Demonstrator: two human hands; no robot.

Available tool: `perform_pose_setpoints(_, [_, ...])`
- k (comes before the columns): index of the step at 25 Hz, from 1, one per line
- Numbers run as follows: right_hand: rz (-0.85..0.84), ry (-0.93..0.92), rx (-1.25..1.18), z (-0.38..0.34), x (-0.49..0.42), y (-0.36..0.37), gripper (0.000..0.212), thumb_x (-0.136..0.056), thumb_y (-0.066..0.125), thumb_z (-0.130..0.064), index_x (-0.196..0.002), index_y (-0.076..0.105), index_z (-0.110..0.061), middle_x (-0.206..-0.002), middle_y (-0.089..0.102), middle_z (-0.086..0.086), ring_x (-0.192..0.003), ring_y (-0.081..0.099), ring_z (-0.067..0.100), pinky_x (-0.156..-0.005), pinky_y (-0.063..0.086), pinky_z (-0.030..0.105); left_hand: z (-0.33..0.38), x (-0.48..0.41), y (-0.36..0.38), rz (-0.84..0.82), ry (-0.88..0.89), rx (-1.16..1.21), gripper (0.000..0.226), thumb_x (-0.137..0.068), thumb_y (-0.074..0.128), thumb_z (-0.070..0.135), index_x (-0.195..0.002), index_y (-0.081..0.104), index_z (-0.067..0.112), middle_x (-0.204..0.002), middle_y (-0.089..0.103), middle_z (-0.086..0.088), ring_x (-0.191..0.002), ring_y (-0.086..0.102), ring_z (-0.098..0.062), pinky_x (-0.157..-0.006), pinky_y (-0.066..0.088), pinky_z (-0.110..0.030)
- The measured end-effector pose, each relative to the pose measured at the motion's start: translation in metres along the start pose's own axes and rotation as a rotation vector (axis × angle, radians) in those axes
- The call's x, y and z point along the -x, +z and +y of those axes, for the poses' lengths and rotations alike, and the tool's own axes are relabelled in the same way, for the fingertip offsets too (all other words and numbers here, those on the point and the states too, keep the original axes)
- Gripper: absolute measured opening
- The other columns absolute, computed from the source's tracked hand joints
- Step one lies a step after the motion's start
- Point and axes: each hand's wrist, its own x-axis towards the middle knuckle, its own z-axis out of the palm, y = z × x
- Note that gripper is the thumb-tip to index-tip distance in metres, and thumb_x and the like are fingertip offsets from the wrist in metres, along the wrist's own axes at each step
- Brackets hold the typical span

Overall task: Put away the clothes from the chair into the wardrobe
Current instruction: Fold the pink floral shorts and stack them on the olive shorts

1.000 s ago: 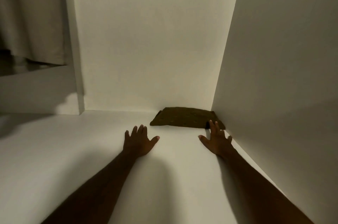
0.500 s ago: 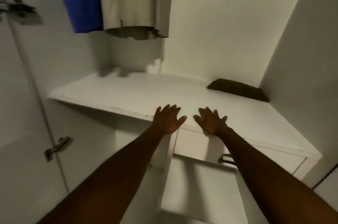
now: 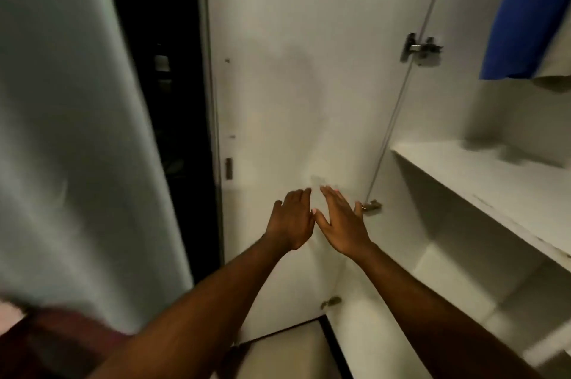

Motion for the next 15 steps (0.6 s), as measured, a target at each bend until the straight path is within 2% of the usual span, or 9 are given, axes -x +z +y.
perform_pose_setpoints(5, [-0.154, -0.399, -0.125, -0.13, 0.033, 0.072, 0.061, -0.098, 0.034, -0.053, -0.151, 0.023, -0.027, -0.159, 0.024, -0.005, -0.149, 0.015, 0.012, -0.119, 0.005, 0.053, -0.095, 0.142, -0.052, 0.047, -0.458, -0.099, 0.063, -0.096, 0.034, 0.042, -0.148, 0.019, 0.011, -0.153, 0.028, -0.012, -0.141, 0.027, -0.029, -0.108, 0.031, -0.05])
perform_pose_setpoints(9, [-0.241, -0.584, -0.186, -0.233, 0.075, 0.112, 0.067, -0.091, 0.023, -0.06, -0.15, 0.026, -0.028, -0.159, 0.027, -0.007, -0.148, 0.017, 0.008, -0.118, 0.007, 0.051, -0.138, 0.248, -0.096, 0.067, -0.684, -0.188, 0.065, -0.094, 0.026, 0.047, -0.147, 0.021, 0.01, -0.153, 0.028, -0.013, -0.14, 0.026, -0.028, -0.106, 0.03, -0.051])
perform_pose_setpoints(15, [-0.337, -0.867, -0.159, -0.379, 0.111, 0.153, 0.054, -0.101, 0.028, -0.045, -0.152, 0.021, -0.028, -0.16, 0.023, -0.009, -0.148, 0.014, 0.008, -0.119, 0.004, 0.049, -0.206, 0.363, -0.156, 0.15, -0.906, -0.193, 0.085, -0.076, -0.001, 0.054, -0.147, 0.021, 0.013, -0.155, 0.024, -0.011, -0.142, 0.023, -0.027, -0.111, 0.025, -0.053])
